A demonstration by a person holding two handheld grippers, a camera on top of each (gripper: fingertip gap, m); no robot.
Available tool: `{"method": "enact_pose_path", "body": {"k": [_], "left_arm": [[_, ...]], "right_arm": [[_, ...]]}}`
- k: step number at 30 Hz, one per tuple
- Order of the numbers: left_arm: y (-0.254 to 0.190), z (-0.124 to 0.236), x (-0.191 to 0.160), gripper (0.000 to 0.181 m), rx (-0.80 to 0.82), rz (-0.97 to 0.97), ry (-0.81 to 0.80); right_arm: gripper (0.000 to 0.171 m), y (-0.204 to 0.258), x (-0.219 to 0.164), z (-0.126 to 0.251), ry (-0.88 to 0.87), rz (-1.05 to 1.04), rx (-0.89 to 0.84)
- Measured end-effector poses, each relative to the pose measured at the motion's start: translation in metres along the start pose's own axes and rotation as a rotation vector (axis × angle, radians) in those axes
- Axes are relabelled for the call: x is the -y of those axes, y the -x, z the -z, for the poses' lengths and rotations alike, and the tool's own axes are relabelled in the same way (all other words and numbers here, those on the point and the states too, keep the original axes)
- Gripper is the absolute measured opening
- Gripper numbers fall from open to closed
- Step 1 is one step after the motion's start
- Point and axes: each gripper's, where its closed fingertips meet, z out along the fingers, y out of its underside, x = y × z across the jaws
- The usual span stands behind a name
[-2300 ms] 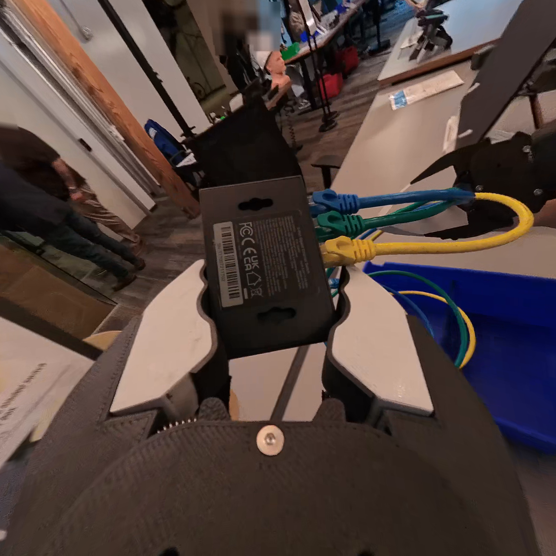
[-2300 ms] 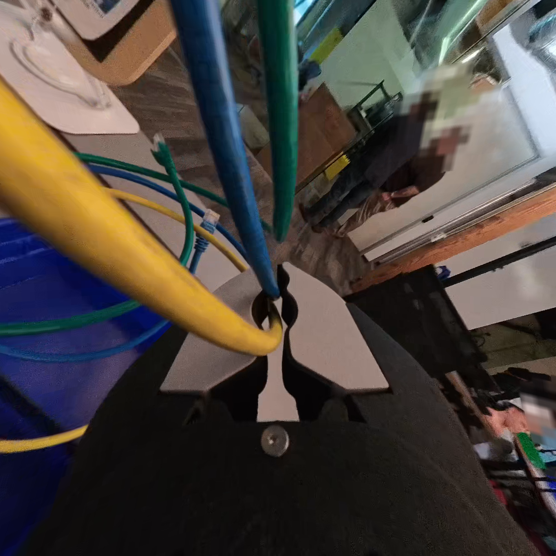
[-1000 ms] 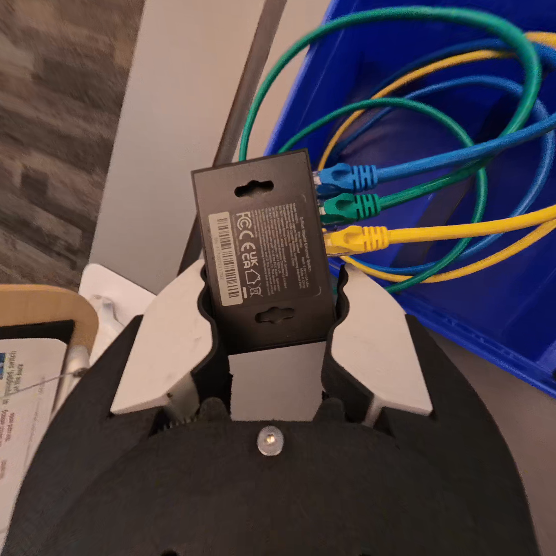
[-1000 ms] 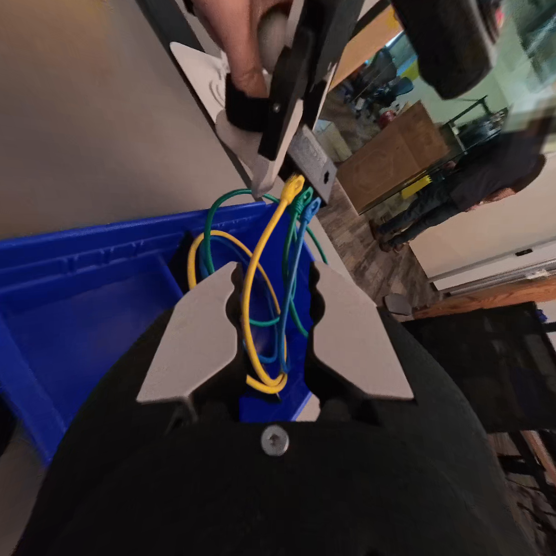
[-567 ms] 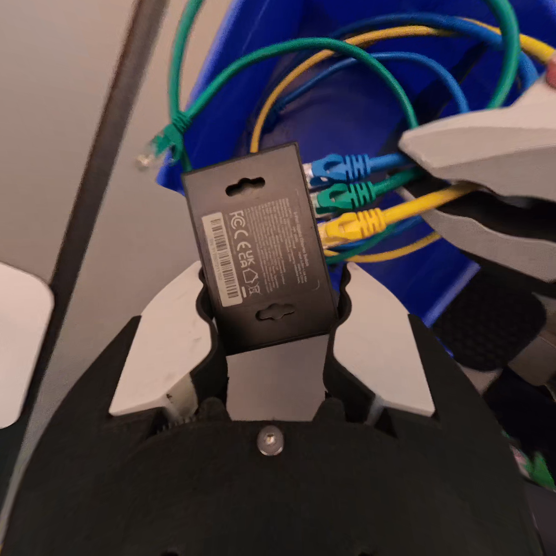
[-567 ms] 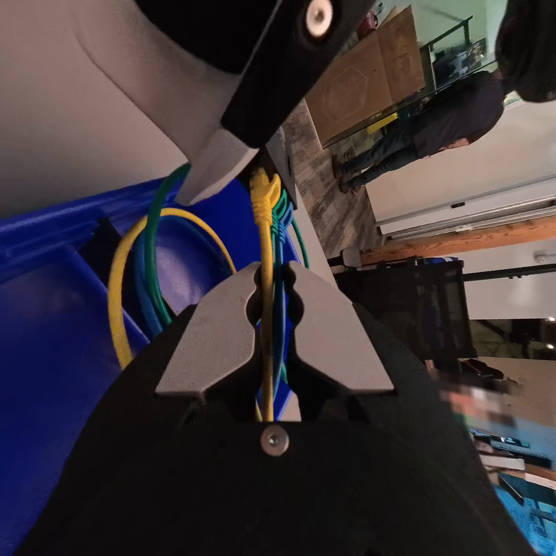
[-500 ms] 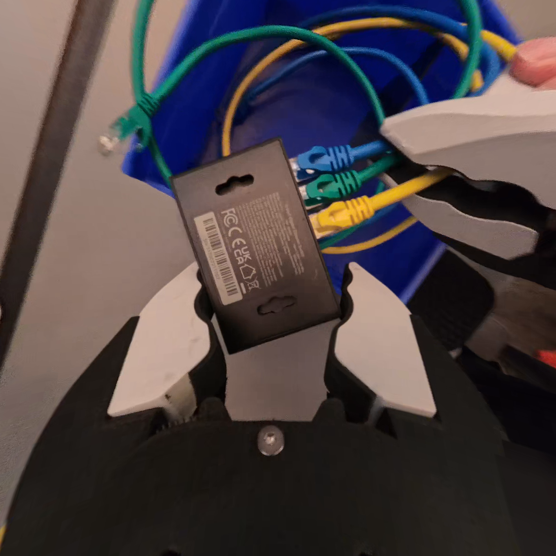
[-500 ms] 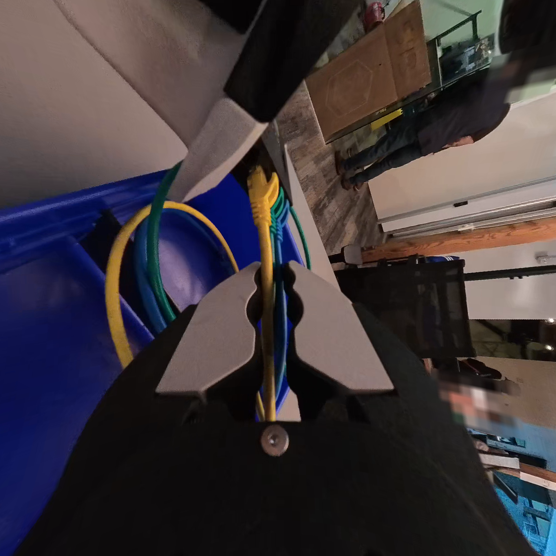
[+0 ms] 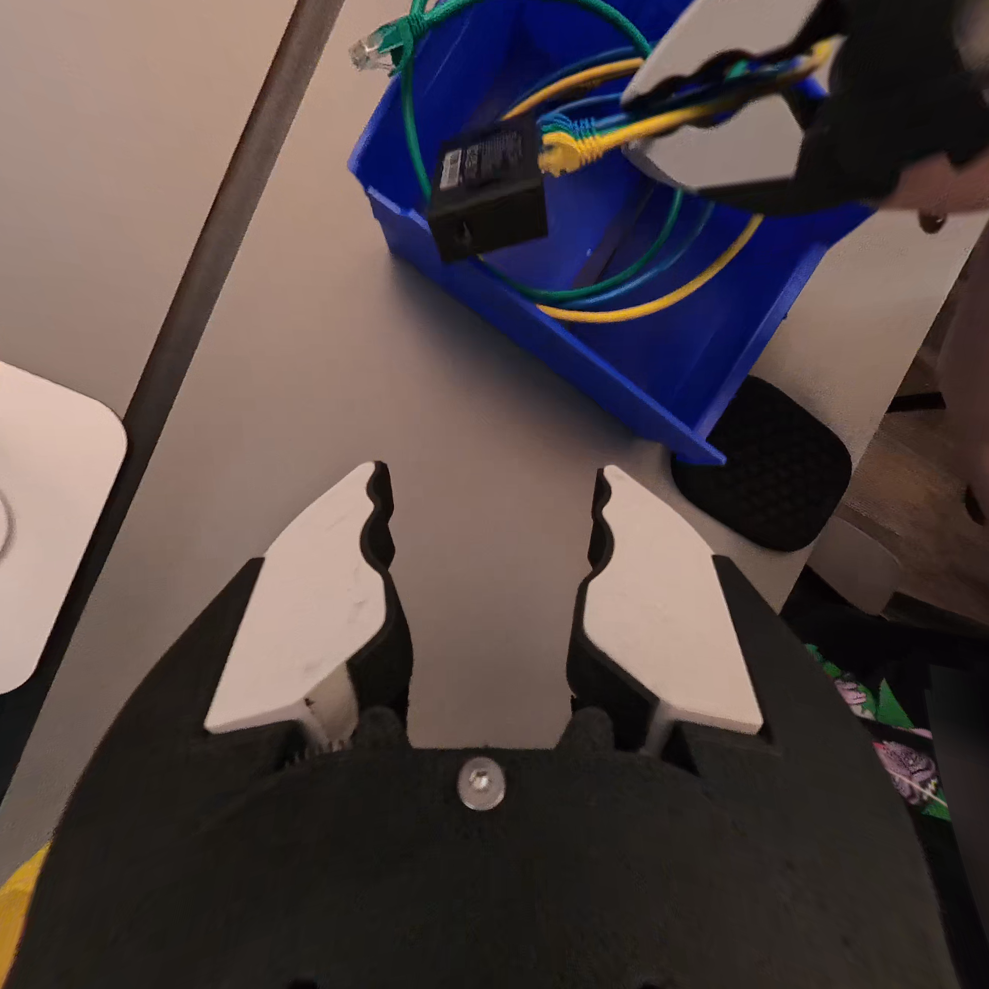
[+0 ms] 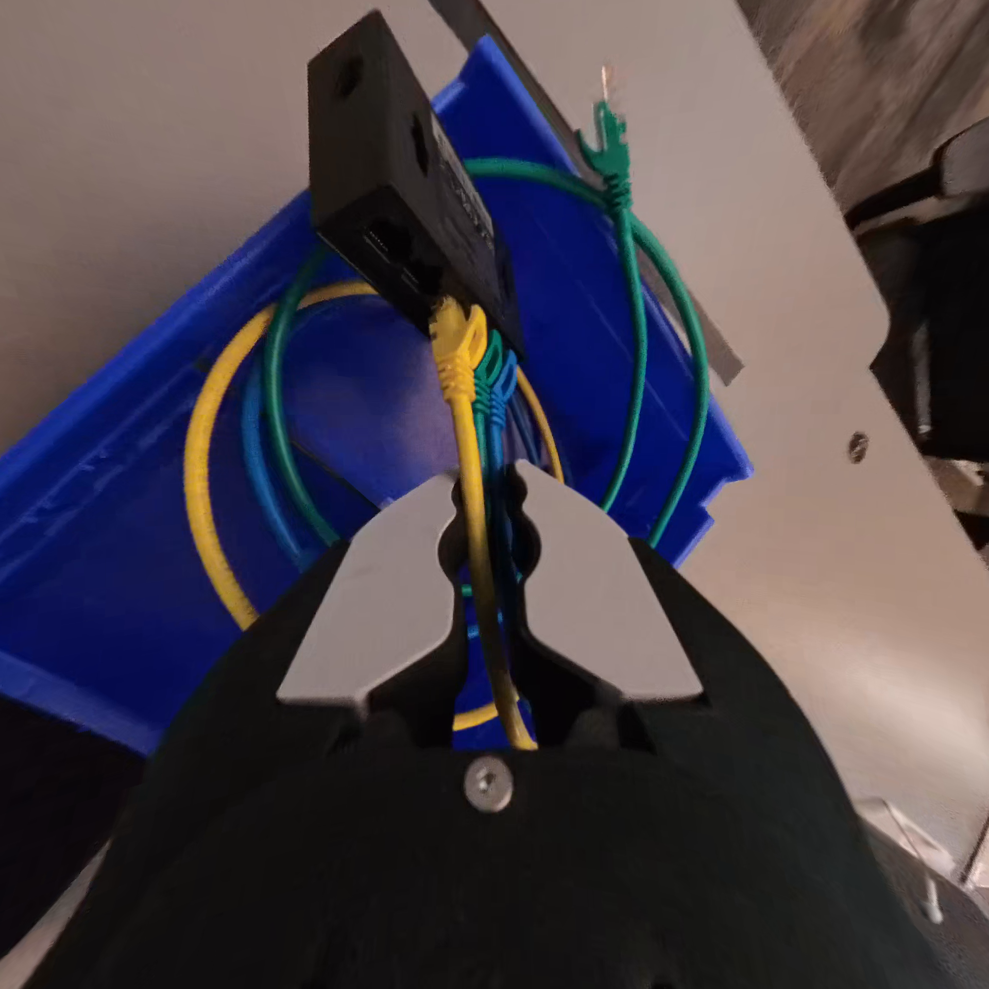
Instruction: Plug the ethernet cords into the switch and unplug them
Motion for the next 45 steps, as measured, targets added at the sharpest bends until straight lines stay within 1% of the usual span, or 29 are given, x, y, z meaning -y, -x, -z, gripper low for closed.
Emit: {"method": "enact_pose_path", "body": {"k": [2, 6, 10, 13, 14, 15, 17, 19, 21, 23, 24, 25, 27, 28, 29, 31, 33, 35, 37, 39, 40, 41, 43, 44, 45], "left_arm": [[-0.001, 0.014, -0.009, 0.068, -0.003, 0.000, -0.029], [-0.004, 0.043, -0.030, 0.067, -0.019, 0.001, -0.118], [0.004, 0.077, -0.064, 0.066, 0.020, -0.001, -0.223], [0.008, 0.105, -0.092, 0.066, 0.037, -0.004, -0.340], [0.010, 0.117, -0.100, 0.065, 0.046, 0.008, -0.399], [0.014, 0.130, -0.109, 0.065, 0.067, 0.020, -0.461], [0.022, 0.156, -0.132, 0.066, 0.138, 0.033, -0.591], [0.032, 0.182, -0.163, 0.069, 0.223, 0.075, -0.714], [0.047, 0.205, -0.200, 0.072, 0.298, 0.163, -0.814], [0.069, 0.224, -0.244, 0.071, 0.384, 0.277, -0.863], [0.082, 0.229, -0.268, 0.063, 0.425, 0.336, -0.858], [0.096, 0.232, -0.292, 0.058, 0.463, 0.396, -0.841], [0.126, 0.240, -0.332, 0.064, 0.524, 0.521, -0.794], [0.138, 0.243, -0.350, 0.065, 0.552, 0.576, -0.778], [0.150, 0.243, -0.367, 0.066, 0.584, 0.625, -0.756], [0.166, 0.234, -0.400, 0.071, 0.618, 0.695, -0.660], [0.172, 0.219, -0.421, 0.079, 0.586, 0.719, -0.566], [0.176, 0.204, -0.437, 0.083, 0.554, 0.750, -0.487], [0.183, 0.188, -0.456, 0.084, 0.542, 0.791, -0.385], [0.185, 0.170, -0.468, 0.085, 0.488, 0.815, -0.309], [0.186, 0.161, -0.471, 0.086, 0.455, 0.824, -0.285], [0.187, 0.153, -0.475, 0.086, 0.426, 0.834, -0.263], [0.187, 0.139, -0.484, 0.087, 0.388, 0.855, -0.207], [0.187, 0.133, -0.489, 0.087, 0.368, 0.863, -0.178], [0.186, 0.126, -0.492, 0.087, 0.346, 0.868, -0.152]], "right_arm": [[0.015, 0.002, -0.003, -0.004, 0.082, -0.042, 0.103], [0.016, -0.002, -0.004, -0.007, 0.198, -0.083, 0.173], [0.015, -0.011, -0.010, 0.002, 0.290, -0.149, 0.132], [0.015, -0.006, -0.025, -0.009, 0.424, -0.180, 0.155], [0.017, -0.004, -0.029, -0.014, 0.455, -0.163, 0.170], [0.023, -0.001, -0.033, -0.017, 0.476, -0.158, 0.190], [0.031, 0.002, -0.030, -0.019, 0.449, -0.175, 0.219], [0.039, -0.004, -0.021, -0.015, 0.356, -0.176, 0.192], [0.044, -0.018, -0.009, 0.000, 0.206, -0.190, 0.108], [0.056, -0.029, -0.001, 0.029, 0.047, -0.163, 0.000], [0.066, -0.039, 0.002, 0.048, -0.046, -0.153, -0.095], [0.067, -0.045, -0.002, 0.067, -0.116, -0.162, -0.179], [0.071, -0.045, -0.027, 0.093, -0.175, -0.221, -0.262], [0.071, -0.041, -0.043, 0.098, -0.177, -0.262, -0.265], [0.072, -0.035, -0.061, 0.097, -0.160, -0.309, -0.248], [0.073, -0.023, -0.098, 0.085, -0.111, -0.397, -0.200], [0.074, -0.002, -0.129, 0.069, -0.069, -0.477, -0.101], [0.077, 0.017, -0.154, 0.055, -0.023, -0.537, -0.023], [0.077, 0.026, -0.174, 0.042, 0.034, -0.555, -0.007], [0.075, 0.032, -0.187, 0.026, 0.096, -0.572, 0.017], [0.072, 0.033, -0.189, 0.018, 0.116, -0.577, 0.030], [0.063, 0.035, -0.187, 0.010, 0.123, -0.580, 0.057], [0.044, 0.041, -0.184, -0.005, 0.141, -0.587, 0.119], [0.027, 0.045, -0.184, -0.011, 0.161, -0.597, 0.153], [0.019, 0.044, -0.180, -0.011, 0.144, -0.638, 0.179]]}}
